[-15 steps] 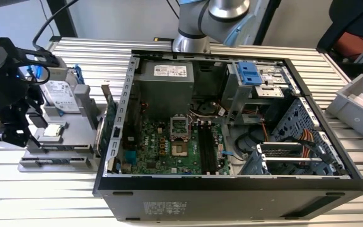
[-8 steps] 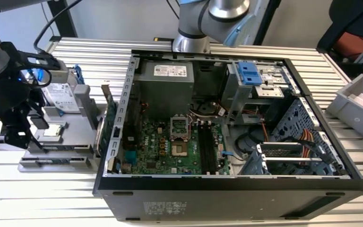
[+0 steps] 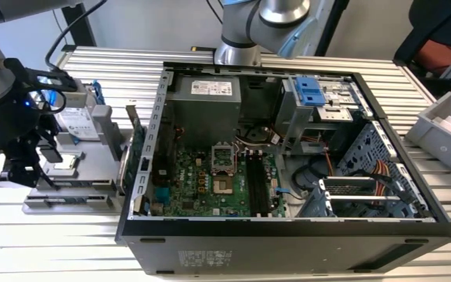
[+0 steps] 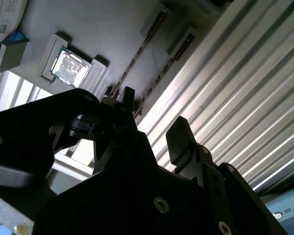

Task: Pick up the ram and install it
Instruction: 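Pick up the ram and move it above insertion slot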

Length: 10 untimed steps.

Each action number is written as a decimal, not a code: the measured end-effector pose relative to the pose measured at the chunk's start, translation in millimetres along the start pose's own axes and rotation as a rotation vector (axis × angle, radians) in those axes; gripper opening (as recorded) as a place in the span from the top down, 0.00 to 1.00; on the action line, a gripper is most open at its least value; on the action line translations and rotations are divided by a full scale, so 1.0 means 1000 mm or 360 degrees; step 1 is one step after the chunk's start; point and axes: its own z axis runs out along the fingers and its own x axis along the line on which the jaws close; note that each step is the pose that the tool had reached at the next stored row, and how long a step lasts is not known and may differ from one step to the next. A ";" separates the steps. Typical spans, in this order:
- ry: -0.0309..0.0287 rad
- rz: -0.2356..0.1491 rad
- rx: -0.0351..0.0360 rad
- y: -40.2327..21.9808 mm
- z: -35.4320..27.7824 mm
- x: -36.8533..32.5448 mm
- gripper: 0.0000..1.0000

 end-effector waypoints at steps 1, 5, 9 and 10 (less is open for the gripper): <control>0.00000 0.0000 0.0000 0.0000 0.0007 0.0000 0.00; -0.00001 0.0000 0.0000 0.0000 0.0039 0.0001 0.00; 0.00000 0.0000 0.0000 -0.0001 0.0066 0.0002 0.00; 0.00001 0.0000 0.0000 -0.0002 0.0073 0.0002 0.00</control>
